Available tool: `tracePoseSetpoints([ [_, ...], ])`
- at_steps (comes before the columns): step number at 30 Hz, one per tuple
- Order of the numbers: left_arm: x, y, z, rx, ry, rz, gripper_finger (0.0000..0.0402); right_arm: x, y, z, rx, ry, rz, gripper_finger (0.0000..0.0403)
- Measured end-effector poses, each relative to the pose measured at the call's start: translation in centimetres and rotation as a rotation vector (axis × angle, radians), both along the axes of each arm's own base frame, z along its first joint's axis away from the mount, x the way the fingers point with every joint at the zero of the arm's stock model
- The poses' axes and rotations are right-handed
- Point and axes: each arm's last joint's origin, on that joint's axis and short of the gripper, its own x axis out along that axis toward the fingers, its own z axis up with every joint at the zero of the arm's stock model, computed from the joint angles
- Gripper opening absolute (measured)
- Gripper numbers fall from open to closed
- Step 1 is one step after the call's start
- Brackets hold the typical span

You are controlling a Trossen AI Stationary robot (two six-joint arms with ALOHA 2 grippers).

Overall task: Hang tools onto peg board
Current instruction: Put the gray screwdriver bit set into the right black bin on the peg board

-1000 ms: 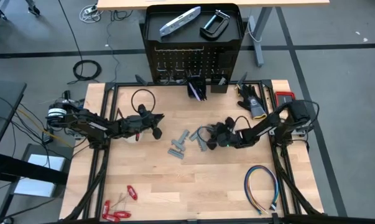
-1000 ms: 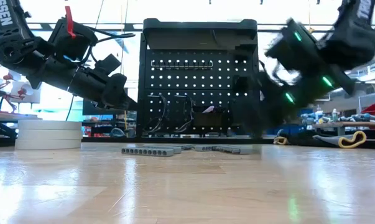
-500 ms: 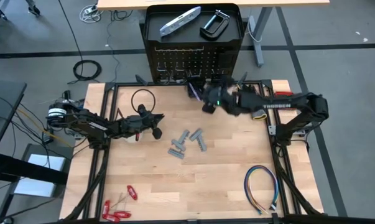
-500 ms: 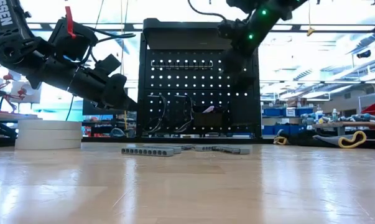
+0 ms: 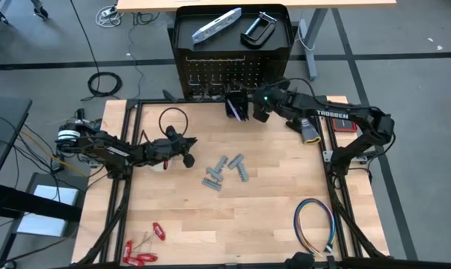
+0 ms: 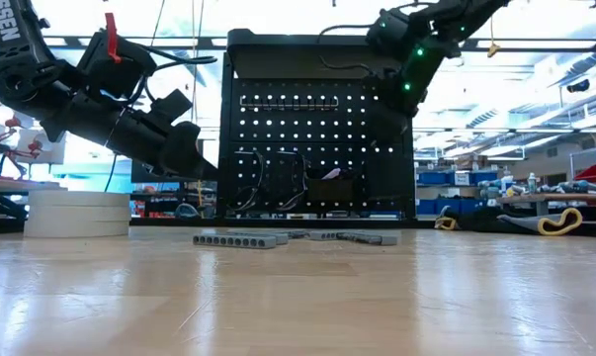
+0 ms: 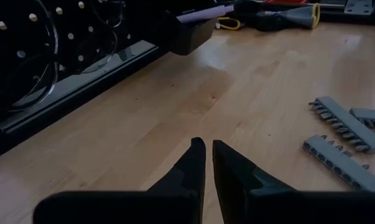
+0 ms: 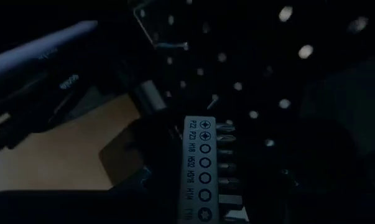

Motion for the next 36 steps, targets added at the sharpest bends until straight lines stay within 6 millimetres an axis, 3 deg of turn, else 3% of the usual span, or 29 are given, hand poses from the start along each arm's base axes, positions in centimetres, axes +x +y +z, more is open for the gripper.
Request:
tracePoseSetpoints([
  [11, 0.0, 0.0, 0.0, 0.000, -0.001, 0.000, 0.0035, -1.1, -2.0, 0.0, 0.120, -0.204, -0.136, 0.0185],
  [16, 0.0, 0.0, 0.0, 0.000, -0.002, 0.000, 0.0035, -0.9, -1.6, 0.3, 0.121, -0.215, -0.123, 0.0221],
  [20, 0.0, 0.0, 0.0, 0.000, -0.002, 0.000, 0.0035, -0.2, -0.2, 2.0, 0.108, -0.278, -0.082, 0.0240],
  [25, 0.0, 0.0, 0.0, 0.000, -0.002, 0.000, 0.0035, 0.7, 2.9, 3.9, 0.123, -0.375, -0.011, 0.0239],
  [28, 0.0, 0.0, 0.0, 0.000, -0.004, 0.000, 0.0035, 1.7, 5.5, 4.0, 0.210, -0.420, 0.073, 0.0233],
  [31, 0.0, 0.0, 0.1, 0.000, -0.008, 0.000, 0.0035, 3.3, 8.7, 2.7, 0.303, -0.440, 0.129, 0.0228],
  [36, 0.0, 0.0, 0.1, -0.002, -0.009, 0.000, 0.0035, 5.6, 15.4, -2.0, 0.464, -0.380, 0.159, 0.0227],
])
